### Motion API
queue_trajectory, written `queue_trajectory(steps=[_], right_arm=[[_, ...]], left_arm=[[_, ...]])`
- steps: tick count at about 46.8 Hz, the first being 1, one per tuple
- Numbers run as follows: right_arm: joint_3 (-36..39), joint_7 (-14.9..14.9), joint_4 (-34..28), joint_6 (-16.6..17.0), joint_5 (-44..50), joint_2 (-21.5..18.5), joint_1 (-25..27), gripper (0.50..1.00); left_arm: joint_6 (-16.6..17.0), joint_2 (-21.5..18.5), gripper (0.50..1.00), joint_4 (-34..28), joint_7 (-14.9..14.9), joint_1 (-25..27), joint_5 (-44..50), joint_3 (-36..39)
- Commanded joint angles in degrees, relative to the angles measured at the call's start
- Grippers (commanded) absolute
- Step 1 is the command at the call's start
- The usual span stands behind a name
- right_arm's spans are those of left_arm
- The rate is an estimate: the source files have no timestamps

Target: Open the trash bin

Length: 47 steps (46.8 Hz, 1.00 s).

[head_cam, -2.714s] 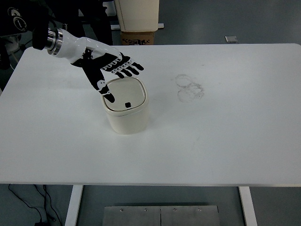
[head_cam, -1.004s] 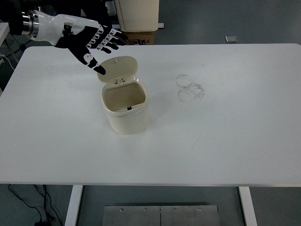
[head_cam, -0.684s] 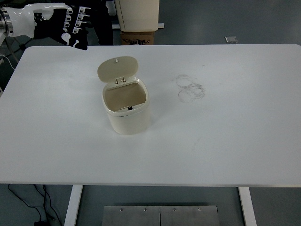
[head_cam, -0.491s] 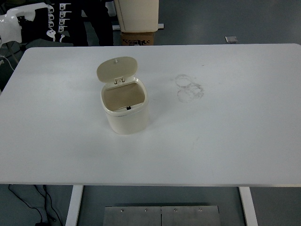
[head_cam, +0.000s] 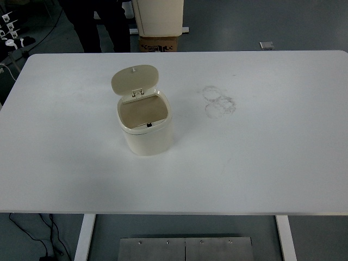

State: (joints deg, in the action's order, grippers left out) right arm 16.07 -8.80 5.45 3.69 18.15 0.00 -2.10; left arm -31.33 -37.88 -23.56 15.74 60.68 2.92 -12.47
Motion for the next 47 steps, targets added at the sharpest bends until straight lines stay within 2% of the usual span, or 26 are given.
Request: queue_trajectory(steps=[1, 11, 31, 47], right_arm=[[0.01, 0.01, 0.00, 0.00, -0.05, 0.00, 0.08, 0.991], [0.01, 0.01, 0.00, 0.00, -0.05, 0.00, -0.01, 0.991], [0.01, 0.01, 0.00, 0.00, -0.05, 0.00, -0.01, 0.991], [0.01, 0.01, 0.00, 0.00, 0.04, 0.00, -0.01, 0.991]], left_arm=[[-0.05, 1.22, 1.000, 2.55, 0.17, -2.05, 2.78, -1.06], [-0.05, 3.86, 1.000, 6.42, 0.17, -5.83, 9.29, -5.89], [0.22, 6.59, 1.000, 10.20, 0.17, -13.04, 12.90, -17.49], [0.31, 7.20, 1.000, 11.08, 0.17, -14.18, 13.16, -19.34]])
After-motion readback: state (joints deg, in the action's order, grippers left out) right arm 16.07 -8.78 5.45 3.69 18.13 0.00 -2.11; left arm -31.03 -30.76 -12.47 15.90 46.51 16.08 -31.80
